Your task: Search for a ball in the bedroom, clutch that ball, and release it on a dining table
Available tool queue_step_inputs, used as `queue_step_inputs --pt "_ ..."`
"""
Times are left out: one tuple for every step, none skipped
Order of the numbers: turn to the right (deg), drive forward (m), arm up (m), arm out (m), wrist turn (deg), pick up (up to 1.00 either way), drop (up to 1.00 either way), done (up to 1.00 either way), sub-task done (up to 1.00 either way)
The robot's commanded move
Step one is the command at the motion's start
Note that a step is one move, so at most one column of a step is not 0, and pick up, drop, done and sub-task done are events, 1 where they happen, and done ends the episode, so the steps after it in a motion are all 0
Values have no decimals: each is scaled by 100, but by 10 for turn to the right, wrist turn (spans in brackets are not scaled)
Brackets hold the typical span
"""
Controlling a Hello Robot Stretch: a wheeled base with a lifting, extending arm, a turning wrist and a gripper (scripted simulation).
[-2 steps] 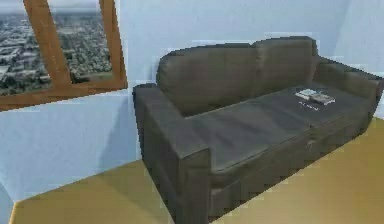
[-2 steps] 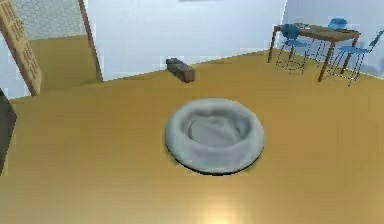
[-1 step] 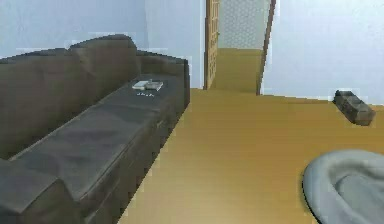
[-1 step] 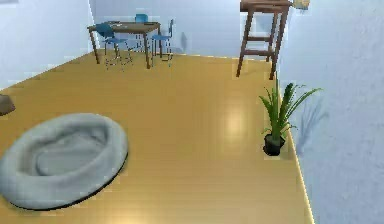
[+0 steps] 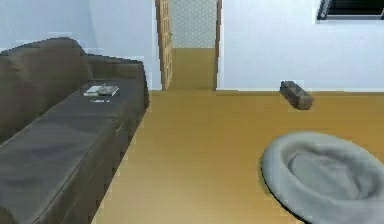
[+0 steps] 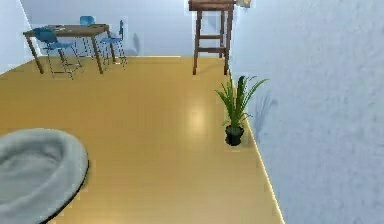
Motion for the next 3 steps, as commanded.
queue_step_inputs --pt "0 100 0 0 0 0 0 0 0" --pt "0 100 0 0 0 0 0 0 0" --pt "0 100 0 0 0 0 0 0 0"
